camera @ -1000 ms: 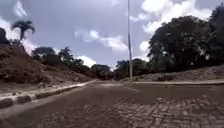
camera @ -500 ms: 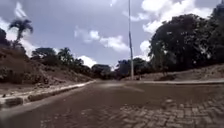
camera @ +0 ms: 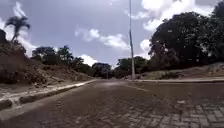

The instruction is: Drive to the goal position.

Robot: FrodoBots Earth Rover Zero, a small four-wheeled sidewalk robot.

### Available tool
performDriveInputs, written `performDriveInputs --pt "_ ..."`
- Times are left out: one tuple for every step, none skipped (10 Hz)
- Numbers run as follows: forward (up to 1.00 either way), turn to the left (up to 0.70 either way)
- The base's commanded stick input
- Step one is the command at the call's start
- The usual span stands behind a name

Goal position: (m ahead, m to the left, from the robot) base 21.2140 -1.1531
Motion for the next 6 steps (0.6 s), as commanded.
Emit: performDriveInputs --pt "0.70 0.00" --pt "0.70 0.00" --pt "0.70 0.00" --pt "0.70 0.00" --pt "0.70 0.00" --pt "0.70 0.00"
